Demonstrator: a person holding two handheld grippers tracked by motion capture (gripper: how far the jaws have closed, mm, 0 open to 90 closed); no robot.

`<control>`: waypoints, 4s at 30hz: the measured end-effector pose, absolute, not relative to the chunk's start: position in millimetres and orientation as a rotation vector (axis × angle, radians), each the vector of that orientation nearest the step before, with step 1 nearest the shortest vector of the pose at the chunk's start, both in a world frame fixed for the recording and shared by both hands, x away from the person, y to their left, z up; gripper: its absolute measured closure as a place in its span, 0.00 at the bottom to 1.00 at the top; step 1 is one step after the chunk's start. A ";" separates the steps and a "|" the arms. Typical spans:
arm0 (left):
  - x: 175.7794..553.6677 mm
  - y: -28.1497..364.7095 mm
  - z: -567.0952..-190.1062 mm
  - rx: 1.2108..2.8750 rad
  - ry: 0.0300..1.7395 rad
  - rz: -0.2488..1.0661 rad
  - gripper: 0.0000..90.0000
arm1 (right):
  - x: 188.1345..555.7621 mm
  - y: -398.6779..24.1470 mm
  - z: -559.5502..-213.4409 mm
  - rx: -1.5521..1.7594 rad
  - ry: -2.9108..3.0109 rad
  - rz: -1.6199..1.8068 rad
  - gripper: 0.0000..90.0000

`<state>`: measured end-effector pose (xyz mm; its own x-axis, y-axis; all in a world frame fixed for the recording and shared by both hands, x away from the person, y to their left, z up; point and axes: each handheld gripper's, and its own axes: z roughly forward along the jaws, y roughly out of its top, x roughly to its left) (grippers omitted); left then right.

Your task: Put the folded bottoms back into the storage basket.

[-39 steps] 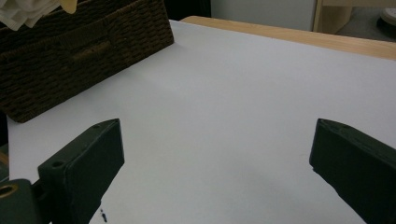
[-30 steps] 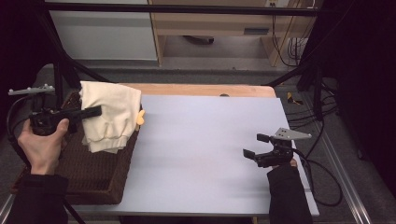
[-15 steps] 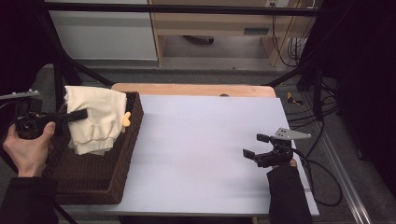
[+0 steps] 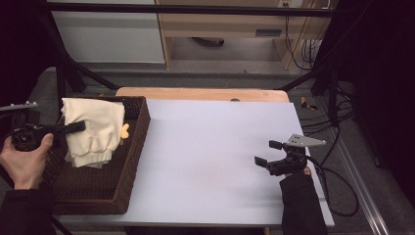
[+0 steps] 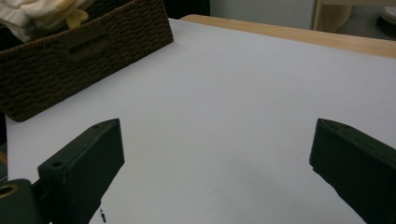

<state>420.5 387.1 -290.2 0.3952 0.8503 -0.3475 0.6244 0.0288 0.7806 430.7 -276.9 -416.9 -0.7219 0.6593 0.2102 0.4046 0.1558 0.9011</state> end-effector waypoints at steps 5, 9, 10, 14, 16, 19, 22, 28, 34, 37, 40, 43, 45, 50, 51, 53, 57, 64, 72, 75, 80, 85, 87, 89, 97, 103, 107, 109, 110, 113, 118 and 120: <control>421.2 392.3 -297.6 1.694 1.343 0.300 0.79 | 431.0 -276.8 -417.1 1.035 2.200 1.592 0.04; 421.3 393.6 -302.9 1.709 1.358 0.300 0.79 | 430.9 -276.7 -417.1 1.036 2.200 1.593 0.04; 421.4 393.8 -304.2 1.710 1.360 0.300 0.79 | 430.9 -276.7 -417.1 1.036 2.200 1.593 0.04; 422.8 394.9 -310.0 1.722 1.376 0.292 0.79 | 430.8 -276.8 -417.0 1.036 2.200 1.594 0.04; 423.1 394.2 -312.8 1.734 1.381 0.294 0.79 | 430.9 -276.9 -417.1 1.037 2.200 1.592 0.04; 423.9 393.2 -317.2 1.748 1.384 0.283 0.79 | 430.9 -276.8 -417.1 1.037 2.199 1.594 0.04; 425.1 392.7 -321.3 1.755 1.388 0.274 0.79 | 430.9 -276.7 -417.1 1.036 2.200 1.593 0.04; 427.7 390.0 -330.0 1.779 1.395 0.254 0.79 | 431.0 -276.8 -417.1 1.036 2.199 1.593 0.04; 430.7 387.0 -338.1 1.794 1.403 0.234 0.79 | 430.8 -276.8 -417.0 1.038 2.199 1.593 0.04; 431.9 384.4 -342.2 1.804 1.402 0.221 0.79 | 430.9 -276.7 -417.1 1.036 2.201 1.591 0.04; 433.7 381.8 -346.2 1.810 1.401 0.207 0.79 | 430.9 -276.8 -417.1 1.037 2.201 1.591 0.04; 435.8 379.7 -350.7 1.816 1.402 0.193 0.79 | 430.9 -276.7 -417.2 1.038 2.200 1.592 0.04; 437.0 378.0 -354.0 1.820 1.404 0.185 0.79 | 431.1 -276.7 -417.4 1.038 2.201 1.591 0.04; 438.9 376.3 -359.8 1.826 1.405 0.170 0.79 | 431.1 -276.8 -417.4 1.038 2.201 1.591 0.04; 439.3 376.1 -360.8 1.830 1.405 0.169 0.79 | 431.1 -276.8 -417.4 1.038 2.201 1.591 0.04; 440.3 375.8 -363.5 1.835 1.407 0.160 0.79 | 431.1 -276.7 -417.5 1.038 2.201 1.591 0.04; 442.9 374.2 -369.9 1.844 1.413 0.144 0.79 | 431.2 -276.6 -417.5 1.038 2.201 1.592 0.04; 445.2 373.9 -374.9 1.895 1.425 0.197 0.78 | 431.1 -276.5 -417.6 1.039 2.201 1.591 0.04; 448.4 375.2 -383.5 1.958 1.445 0.299 0.76 | 430.9 -276.9 -417.2 1.039 2.199 1.594 0.04; 448.4 376.0 -385.8 1.985 1.428 0.351 0.75 | 431.0 -277.0 -417.3 1.039 2.199 1.592 0.04; 447.7 381.2 -390.2 1.992 1.425 0.402 0.73 | 431.1 -276.7 -417.4 1.038 2.199 1.591 0.04; 447.0 389.6 -396.7 1.979 1.443 0.436 0.71 | 431.0 -276.6 -417.5 1.038 2.200 1.592 0.04; 446.7 391.9 -398.2 1.980 1.449 0.458 0.70 | 431.1 -276.4 -417.6 1.036 2.201 1.592 0.04; 447.0 393.5 -398.9 1.988 1.458 0.480 0.66 | 431.2 -276.3 -417.8 1.037 2.203 1.589 0.04; 445.6 400.7 -394.3 1.915 1.525 0.542 0.21 | 431.2 -276.5 -417.8 1.036 2.204 1.588 0.04; 438.5 400.8 -384.7 1.859 1.517 0.552 0.05 | 431.2 -276.3 -417.9 1.036 2.204 1.588 0.04; 434.6 396.9 -379.4 1.835 1.509 0.542 0.04 | 431.2 -276.3 -417.9 1.035 2.205 1.589 0.04; 433.2 393.9 -376.9 1.829 1.488 0.534 0.04 | 431.2 -276.2 -418.0 1.036 2.205 1.589 0.04; 432.4 392.1 -375.4 1.829 1.474 0.532 0.04 | 431.2 -276.2 -417.9 1.036 2.205 1.589 0.04; 430.6 385.1 -371.1 1.830 1.447 0.533 0.04 | 431.2 -276.4 -417.8 1.035 2.204 1.590 0.04; 427.6 372.9 -363.4 1.835 1.405 0.547 0.04 | 431.0 -276.4 -417.7 1.036 2.203 1.594 0.04; 426.7 367.8 -360.8 1.840 1.386 0.548 0.04 | 431.0 -276.4 -417.6 1.036 2.203 1.595 0.04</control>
